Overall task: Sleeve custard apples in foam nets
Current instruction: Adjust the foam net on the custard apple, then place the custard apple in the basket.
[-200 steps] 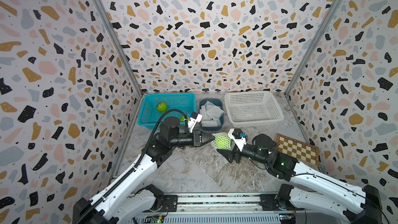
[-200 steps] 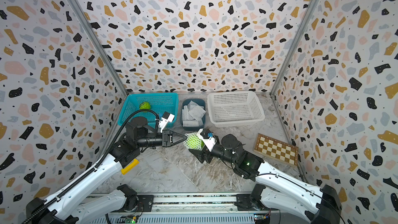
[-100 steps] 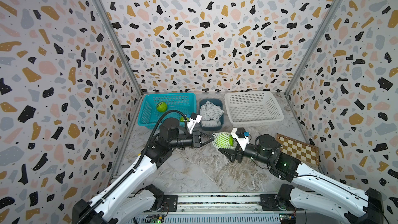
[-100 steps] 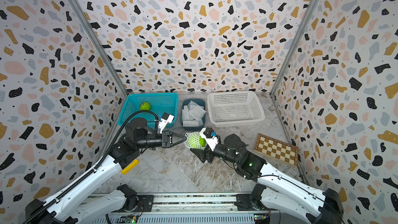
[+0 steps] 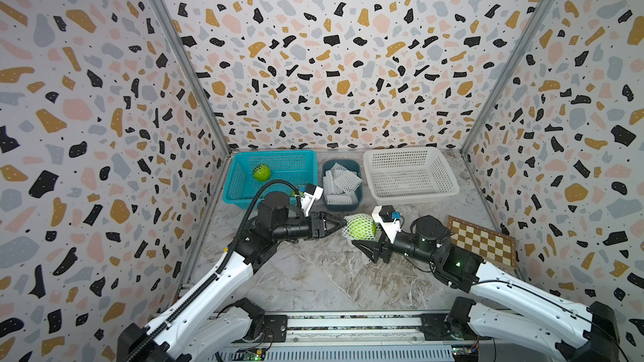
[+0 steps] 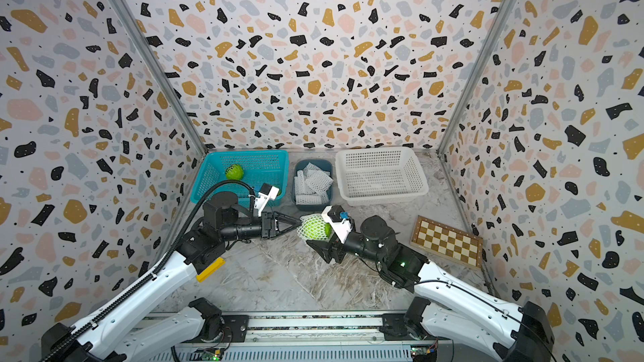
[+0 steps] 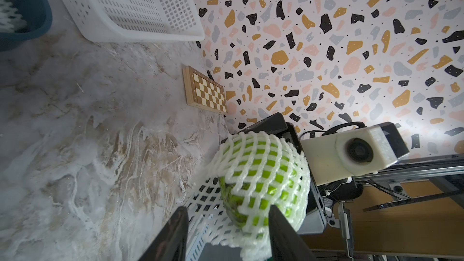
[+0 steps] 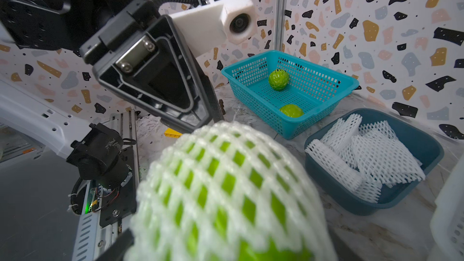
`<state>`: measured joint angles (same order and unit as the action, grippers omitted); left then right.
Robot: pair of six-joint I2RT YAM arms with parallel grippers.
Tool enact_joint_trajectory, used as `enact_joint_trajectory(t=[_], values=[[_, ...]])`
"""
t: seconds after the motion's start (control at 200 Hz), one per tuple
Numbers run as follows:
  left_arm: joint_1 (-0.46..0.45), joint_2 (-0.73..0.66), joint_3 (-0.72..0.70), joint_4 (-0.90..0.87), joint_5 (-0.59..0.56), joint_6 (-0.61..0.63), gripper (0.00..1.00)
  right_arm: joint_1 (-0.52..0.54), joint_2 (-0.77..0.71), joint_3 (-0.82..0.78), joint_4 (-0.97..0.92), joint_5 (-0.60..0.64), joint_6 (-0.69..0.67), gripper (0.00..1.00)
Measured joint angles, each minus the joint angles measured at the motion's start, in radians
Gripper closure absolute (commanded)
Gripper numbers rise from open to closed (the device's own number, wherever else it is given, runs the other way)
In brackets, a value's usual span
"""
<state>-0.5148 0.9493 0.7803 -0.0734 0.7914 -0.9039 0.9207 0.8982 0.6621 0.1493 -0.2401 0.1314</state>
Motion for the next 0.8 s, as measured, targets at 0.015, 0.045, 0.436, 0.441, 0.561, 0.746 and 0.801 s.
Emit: enact_joint_trajectory(t=[0.015,0.045,0.436,0.441,0.561,0.746,0.801], values=[[0.006,-0.005,-0.001,-0.004,-0.005,0.0,0.4,-0.002,0.0,0.0,0.0,-0.002,0.002,0.21],[0.014,-0.013,-0.004,-0.008,-0.012,0.0,0.38,-0.008,0.0,0.0,0.0,-0.006,0.005,0.21],[0.081,-0.148,-0.058,-0.151,-0.166,0.055,0.19,-0.169,0.026,0.024,-0.027,-0.029,0.071,0.2],[0.081,-0.149,-0.06,-0.153,-0.168,0.055,0.19,-0.172,0.028,0.027,-0.028,-0.029,0.073,0.2],[0.081,-0.169,-0.098,-0.183,-0.199,0.063,0.18,-0.245,0.1,0.092,-0.044,-0.015,0.107,0.2],[0.081,-0.173,-0.122,-0.209,-0.209,0.074,0.15,-0.402,0.265,0.229,-0.067,0.014,0.177,0.2],[0.081,-0.18,-0.122,-0.212,-0.209,0.075,0.15,-0.454,0.319,0.262,-0.069,0.021,0.201,0.2]])
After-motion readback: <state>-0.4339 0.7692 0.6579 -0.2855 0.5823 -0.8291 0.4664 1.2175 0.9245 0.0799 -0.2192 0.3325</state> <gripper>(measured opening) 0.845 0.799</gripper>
